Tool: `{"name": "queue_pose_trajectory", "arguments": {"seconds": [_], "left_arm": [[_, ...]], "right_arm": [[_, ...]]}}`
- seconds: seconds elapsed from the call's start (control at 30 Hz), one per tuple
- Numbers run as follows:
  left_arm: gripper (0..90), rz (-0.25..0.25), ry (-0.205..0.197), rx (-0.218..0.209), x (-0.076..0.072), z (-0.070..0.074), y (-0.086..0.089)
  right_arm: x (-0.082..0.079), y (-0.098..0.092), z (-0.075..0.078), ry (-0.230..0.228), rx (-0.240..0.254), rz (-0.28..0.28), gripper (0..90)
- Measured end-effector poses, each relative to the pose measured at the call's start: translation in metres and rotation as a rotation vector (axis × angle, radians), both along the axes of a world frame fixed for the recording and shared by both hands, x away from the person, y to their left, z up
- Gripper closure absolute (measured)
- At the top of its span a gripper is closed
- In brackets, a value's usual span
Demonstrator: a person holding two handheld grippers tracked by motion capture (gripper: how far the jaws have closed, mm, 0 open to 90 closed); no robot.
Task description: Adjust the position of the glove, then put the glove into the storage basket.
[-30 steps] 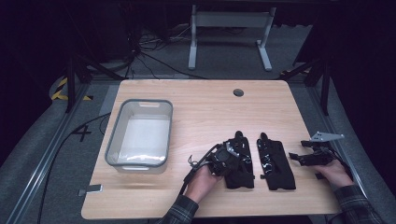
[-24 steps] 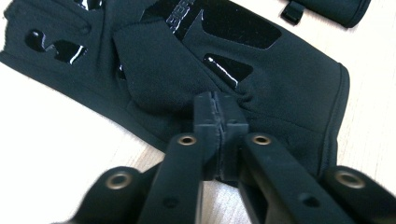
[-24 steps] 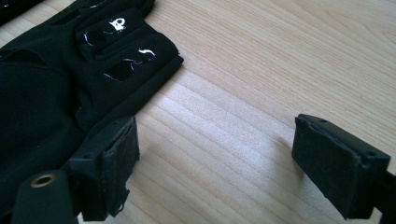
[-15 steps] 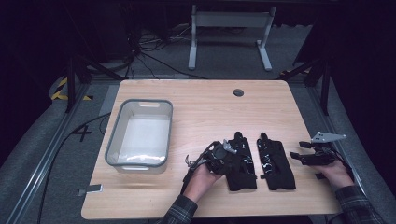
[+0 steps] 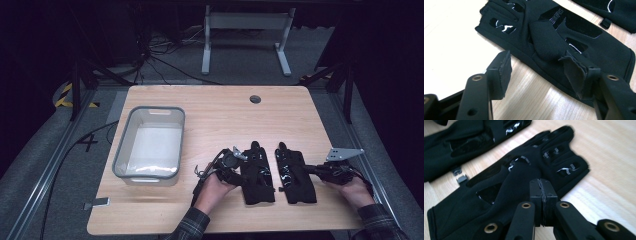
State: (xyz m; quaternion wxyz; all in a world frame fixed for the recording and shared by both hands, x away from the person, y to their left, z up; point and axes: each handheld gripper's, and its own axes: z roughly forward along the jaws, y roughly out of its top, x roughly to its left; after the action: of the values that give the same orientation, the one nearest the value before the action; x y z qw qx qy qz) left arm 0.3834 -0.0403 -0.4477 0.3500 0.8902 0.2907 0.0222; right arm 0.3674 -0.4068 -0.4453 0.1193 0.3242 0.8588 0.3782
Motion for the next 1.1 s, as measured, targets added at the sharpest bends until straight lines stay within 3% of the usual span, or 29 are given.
{"name": "queue_pose_trajectory", "arguments": {"seconds": [0.23,0.57,0.8,0.93,1.1], "left_arm": [[39.2,0.001,0.003,0.011,0.000,-0.007,-0.008],[51.8,0.005,-0.022,0.026,-0.001,-0.008,-0.011],[67.4,0.016,-0.028,0.032,0.001,-0.007,-0.012],[84.6,0.034,-0.008,0.021,0.004,-0.006,-0.011],[87.3,0.044,0.012,-0.007,0.005,-0.004,-0.009]], "right_arm": [[0.002,0.009,-0.007,0.034,-0.033,0.039,90.0],[0.003,0.026,-0.008,0.031,-0.035,0.082,90.0],[0.003,0.030,-0.008,0.029,-0.037,0.093,90.0],[0.003,0.031,-0.009,0.030,-0.035,0.097,90.0],[0.003,0.032,-0.008,0.030,-0.037,0.100,90.0]]}}
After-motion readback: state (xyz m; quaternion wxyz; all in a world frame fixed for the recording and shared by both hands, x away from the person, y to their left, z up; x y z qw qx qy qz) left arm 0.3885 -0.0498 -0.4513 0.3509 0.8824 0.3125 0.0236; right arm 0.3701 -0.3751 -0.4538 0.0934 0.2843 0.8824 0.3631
